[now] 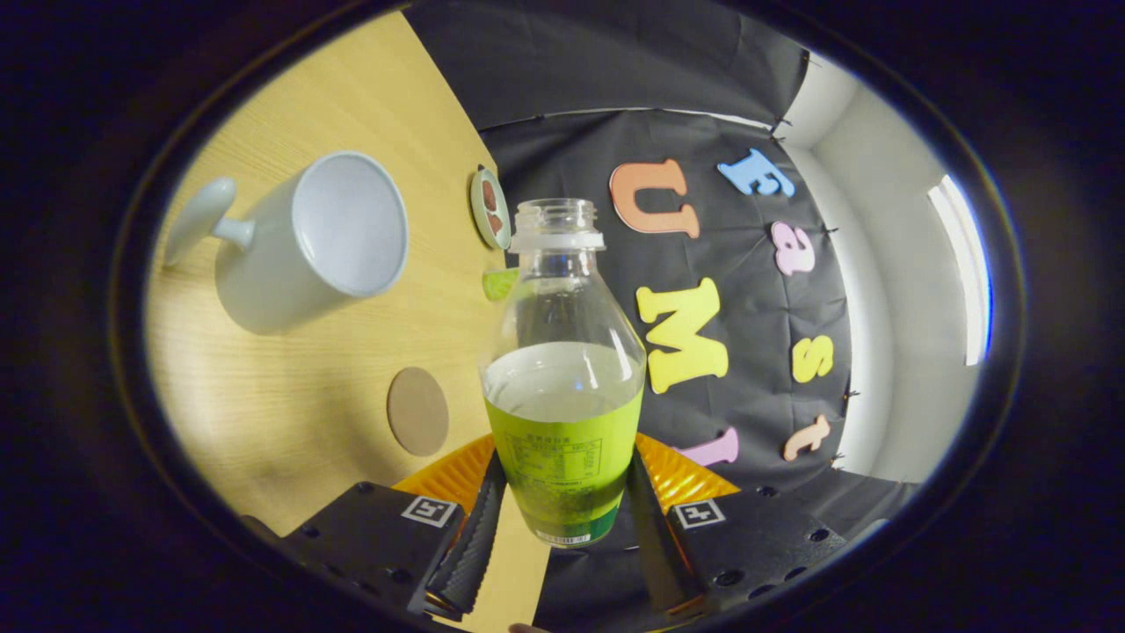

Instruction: Take the bottle from table, then pour the juice into the cup, finally place the bottle on the coaster

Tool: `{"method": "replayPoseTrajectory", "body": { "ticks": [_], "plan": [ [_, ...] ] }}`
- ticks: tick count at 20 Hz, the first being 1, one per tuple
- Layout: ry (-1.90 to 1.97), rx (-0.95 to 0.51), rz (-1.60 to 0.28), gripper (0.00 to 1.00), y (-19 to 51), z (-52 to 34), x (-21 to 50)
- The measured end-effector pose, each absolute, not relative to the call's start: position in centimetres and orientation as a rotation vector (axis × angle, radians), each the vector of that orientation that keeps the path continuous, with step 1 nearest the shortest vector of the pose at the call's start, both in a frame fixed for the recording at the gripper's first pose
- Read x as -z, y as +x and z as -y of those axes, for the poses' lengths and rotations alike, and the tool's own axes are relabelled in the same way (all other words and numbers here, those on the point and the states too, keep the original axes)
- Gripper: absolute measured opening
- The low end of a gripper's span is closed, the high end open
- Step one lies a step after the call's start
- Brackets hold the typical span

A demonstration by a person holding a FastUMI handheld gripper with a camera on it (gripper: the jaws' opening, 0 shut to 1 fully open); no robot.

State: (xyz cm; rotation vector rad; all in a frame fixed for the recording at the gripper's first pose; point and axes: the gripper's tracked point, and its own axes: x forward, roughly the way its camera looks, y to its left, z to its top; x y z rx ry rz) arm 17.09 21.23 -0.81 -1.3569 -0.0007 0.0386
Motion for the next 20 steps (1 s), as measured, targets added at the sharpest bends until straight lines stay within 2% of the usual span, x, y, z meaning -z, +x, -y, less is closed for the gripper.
{"method": "replayPoseTrajectory", "body": {
  "ticks": [20],
  "plan": [
    [-1.620, 0.014, 0.098, 0.75, 17.6, -21.8, -0.5]
  ]
}}
